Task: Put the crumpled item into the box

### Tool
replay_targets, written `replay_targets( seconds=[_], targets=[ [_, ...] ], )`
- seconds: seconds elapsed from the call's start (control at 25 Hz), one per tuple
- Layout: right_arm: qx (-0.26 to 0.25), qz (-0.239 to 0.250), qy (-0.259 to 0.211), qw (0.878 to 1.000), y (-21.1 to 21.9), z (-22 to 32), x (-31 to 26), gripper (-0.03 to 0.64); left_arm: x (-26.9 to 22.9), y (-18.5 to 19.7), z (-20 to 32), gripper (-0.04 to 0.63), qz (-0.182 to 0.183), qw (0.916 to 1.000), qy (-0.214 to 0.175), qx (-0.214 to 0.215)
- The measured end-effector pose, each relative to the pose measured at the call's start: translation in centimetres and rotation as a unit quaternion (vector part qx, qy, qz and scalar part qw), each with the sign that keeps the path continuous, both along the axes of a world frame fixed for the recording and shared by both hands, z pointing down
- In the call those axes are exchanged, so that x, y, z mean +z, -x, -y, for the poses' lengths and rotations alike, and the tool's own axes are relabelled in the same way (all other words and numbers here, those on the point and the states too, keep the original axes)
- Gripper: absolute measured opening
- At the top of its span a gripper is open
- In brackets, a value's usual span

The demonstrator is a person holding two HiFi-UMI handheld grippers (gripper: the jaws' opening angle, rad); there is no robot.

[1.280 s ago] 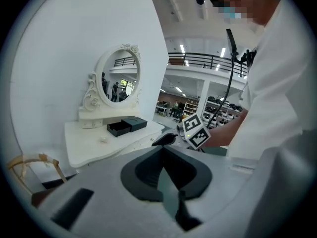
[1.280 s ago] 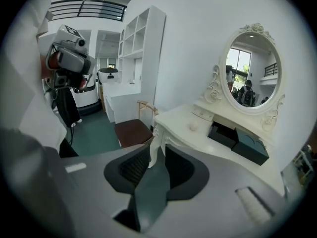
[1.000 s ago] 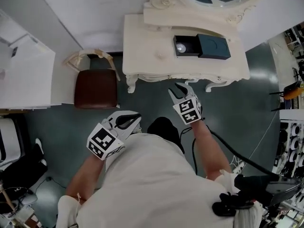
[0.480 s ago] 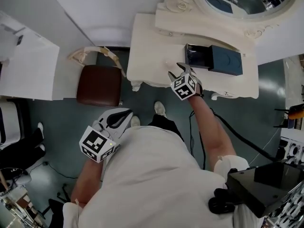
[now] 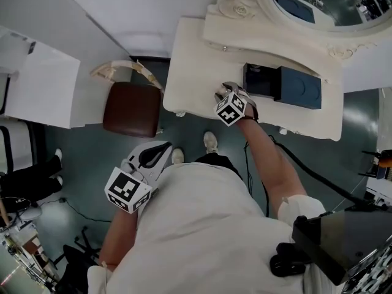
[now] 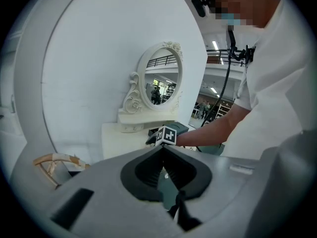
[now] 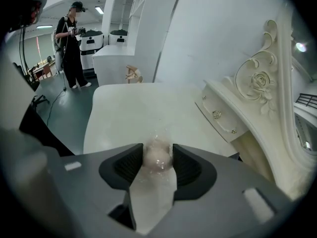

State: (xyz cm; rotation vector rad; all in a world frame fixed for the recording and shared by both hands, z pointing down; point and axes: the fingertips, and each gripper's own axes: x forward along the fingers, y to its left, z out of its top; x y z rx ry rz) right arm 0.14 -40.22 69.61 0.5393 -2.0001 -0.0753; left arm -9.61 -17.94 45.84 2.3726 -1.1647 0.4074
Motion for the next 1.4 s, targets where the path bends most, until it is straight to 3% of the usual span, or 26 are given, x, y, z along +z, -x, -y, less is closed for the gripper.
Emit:
replay_targets(
  seconds=[0.36,0.64,0.96,1.4],
  targets=[
    [0.011,0.074,-0.001,0.997,-0.8,0.2,-5.2,0.153,-0.4,-2.3,3.4,-0.002,0.006,0.9999,-0.01,0.013],
    [0.076,0.127,-0.026,0.989,-6.2,3.8,-10.8,0.149,-0.8,-4.9,6.0,-0.002,0.006,0.9992,-0.017,0.035],
    [0.155,0.079,-0.009,0.985,-13.8,9.0,-7.1,0.147,-0.7,-6.8,7.9,0.0,0.008,0.9994,-0.011,0.033],
    [0.144,0.045,0.057,0.987,-14.3,10.7,-1.9,0.156,-0.1,-7.8,9.5,-0.001,0.012,0.9999,0.008,0.002]
  ],
)
